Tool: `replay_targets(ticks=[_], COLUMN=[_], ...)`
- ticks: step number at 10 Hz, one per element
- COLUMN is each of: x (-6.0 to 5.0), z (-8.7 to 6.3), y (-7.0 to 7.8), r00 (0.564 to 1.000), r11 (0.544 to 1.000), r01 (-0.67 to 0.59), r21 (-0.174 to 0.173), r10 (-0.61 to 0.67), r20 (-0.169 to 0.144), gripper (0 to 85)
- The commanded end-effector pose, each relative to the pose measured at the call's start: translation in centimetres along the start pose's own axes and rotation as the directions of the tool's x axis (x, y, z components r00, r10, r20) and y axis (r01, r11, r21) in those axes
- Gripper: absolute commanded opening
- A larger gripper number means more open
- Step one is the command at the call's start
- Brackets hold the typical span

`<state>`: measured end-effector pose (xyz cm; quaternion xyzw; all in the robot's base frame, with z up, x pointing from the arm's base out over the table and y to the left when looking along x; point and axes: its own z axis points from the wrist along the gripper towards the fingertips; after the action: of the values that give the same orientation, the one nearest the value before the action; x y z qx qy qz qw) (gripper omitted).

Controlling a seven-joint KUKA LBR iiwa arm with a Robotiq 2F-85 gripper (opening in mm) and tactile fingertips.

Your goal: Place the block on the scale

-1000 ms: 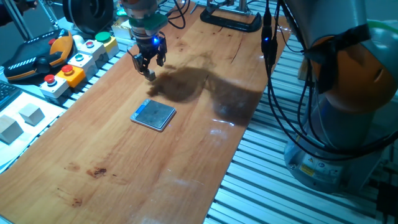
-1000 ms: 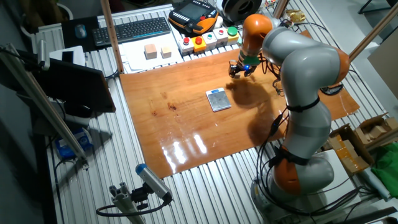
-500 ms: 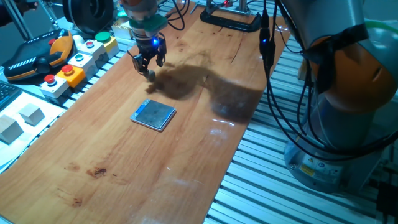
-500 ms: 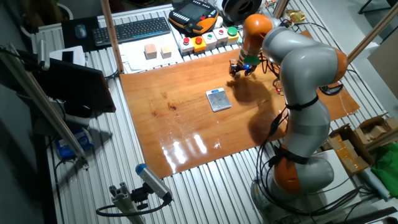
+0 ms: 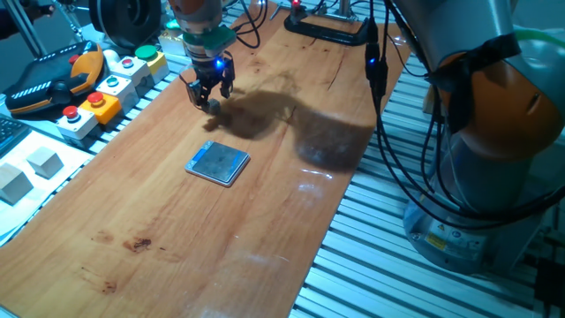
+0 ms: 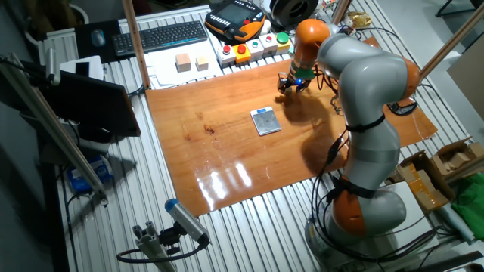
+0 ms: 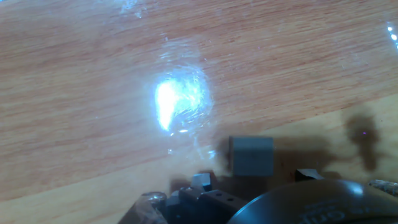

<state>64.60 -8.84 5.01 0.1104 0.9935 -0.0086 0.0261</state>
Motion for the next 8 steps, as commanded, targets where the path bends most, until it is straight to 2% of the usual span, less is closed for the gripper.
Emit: replay_targets(ticks=[1, 8], x=[-0.1, -1.0], z=[0.1, 1.1], y=[0.0, -0.3], r00=[1.0, 1.0], r11=[1.0, 1.0], r01=[0.0, 0.004], r21=[0.0, -0.011], r10=[0.0, -0.004], r20=[0.0, -0.008], gripper=[69.0, 68.0])
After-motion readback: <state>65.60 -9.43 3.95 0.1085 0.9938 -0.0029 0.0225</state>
